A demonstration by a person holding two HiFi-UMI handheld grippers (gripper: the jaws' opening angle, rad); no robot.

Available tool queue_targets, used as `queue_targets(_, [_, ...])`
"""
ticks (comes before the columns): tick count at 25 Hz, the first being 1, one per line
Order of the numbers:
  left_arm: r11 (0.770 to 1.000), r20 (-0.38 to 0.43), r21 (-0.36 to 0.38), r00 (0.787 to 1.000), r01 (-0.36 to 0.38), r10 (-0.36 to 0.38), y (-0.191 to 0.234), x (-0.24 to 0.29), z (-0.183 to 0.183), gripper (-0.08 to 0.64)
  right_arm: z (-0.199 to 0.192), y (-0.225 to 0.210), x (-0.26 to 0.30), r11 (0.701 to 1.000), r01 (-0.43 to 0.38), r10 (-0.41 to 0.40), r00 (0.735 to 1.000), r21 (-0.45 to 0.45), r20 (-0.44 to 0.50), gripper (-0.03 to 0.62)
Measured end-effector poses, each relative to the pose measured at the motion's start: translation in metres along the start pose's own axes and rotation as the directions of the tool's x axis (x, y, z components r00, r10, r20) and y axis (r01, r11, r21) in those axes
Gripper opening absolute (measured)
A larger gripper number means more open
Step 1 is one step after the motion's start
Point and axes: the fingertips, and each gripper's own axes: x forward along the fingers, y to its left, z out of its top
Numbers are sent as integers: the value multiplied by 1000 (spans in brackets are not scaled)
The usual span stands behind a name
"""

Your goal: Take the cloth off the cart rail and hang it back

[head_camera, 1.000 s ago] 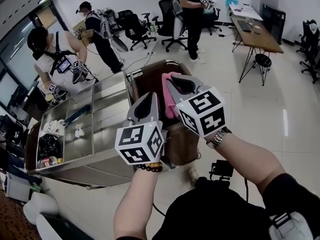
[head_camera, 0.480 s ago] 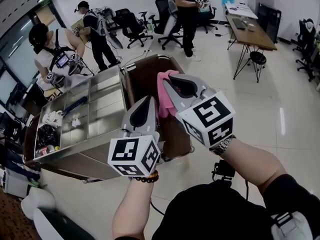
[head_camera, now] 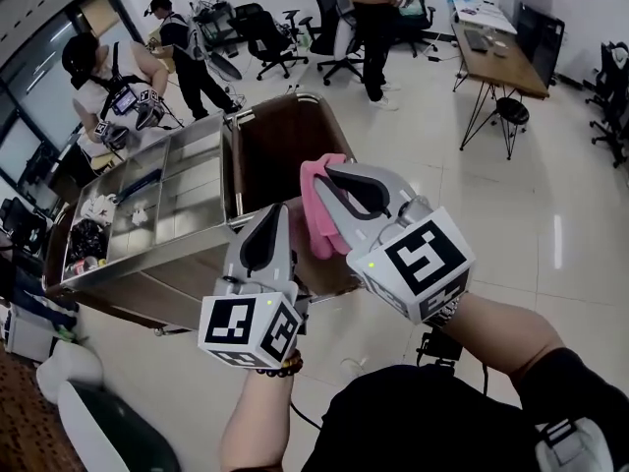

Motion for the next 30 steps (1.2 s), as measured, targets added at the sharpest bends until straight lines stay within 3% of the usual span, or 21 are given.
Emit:
queue_targets(6, [999, -16, 22, 1000, -25, 25, -33, -11, -13, 3, -9, 5, -40, 999, -49, 49, 999, 20, 9, 12])
queue_targets(14, [999, -23, 37, 1000, -14, 15, -67, -25, -13, 3, -10, 16, -79, 996, -45, 46, 999, 75, -15, 14])
queue_targets(27, [999, -37, 43, 999, 32, -30, -68, -57, -6, 3, -2, 46, -79, 999, -19, 19, 1000, 37, 14, 15])
queue_targets(30, [999, -34, 37, 999, 38, -36, -64, -62, -4, 5, -1, 52, -80, 997, -7, 8, 1000, 75, -10, 15])
